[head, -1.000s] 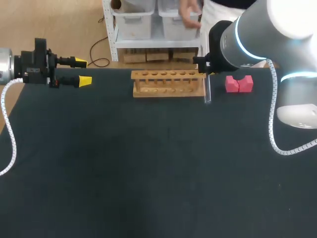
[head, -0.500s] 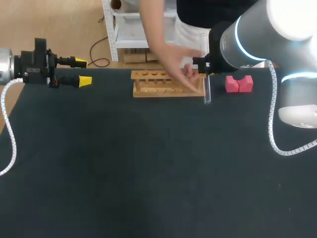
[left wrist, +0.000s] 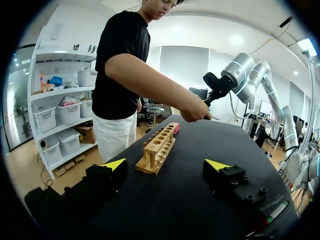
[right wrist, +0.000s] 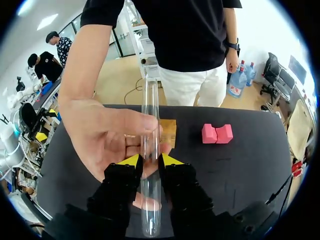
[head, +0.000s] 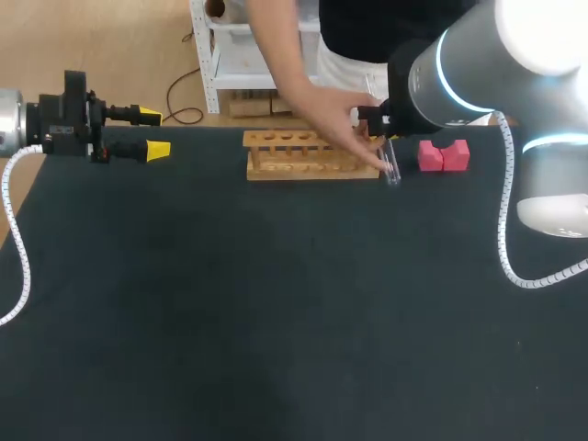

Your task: Grasp the test tube, adjust it, and insert it.

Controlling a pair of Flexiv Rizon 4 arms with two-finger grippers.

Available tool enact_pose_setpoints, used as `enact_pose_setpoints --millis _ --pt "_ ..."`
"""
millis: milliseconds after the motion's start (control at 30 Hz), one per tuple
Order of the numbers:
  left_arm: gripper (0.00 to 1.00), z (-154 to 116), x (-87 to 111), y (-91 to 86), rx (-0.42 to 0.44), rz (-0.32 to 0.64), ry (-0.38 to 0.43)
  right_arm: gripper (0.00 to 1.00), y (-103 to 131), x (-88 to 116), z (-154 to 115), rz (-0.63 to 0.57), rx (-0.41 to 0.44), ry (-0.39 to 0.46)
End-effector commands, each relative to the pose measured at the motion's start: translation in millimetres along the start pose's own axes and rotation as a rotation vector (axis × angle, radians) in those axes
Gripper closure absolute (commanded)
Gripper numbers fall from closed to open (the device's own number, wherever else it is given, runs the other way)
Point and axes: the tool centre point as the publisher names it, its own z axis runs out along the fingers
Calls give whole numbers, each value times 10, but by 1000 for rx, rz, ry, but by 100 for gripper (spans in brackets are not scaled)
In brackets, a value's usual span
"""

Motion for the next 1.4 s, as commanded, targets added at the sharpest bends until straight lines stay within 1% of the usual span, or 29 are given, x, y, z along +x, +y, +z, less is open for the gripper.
enact_pose_setpoints --millis 33,1333,1400 --pt "0 -1 13 -10 -3 3 -4 100 0 24 -9 2 3 -12" --pt "0 -1 13 -10 -3 3 -4 100 0 24 -9 2 3 -12" --pt "0 -1 13 -10 -3 3 -4 100 -2 22 81 3 6 -8"
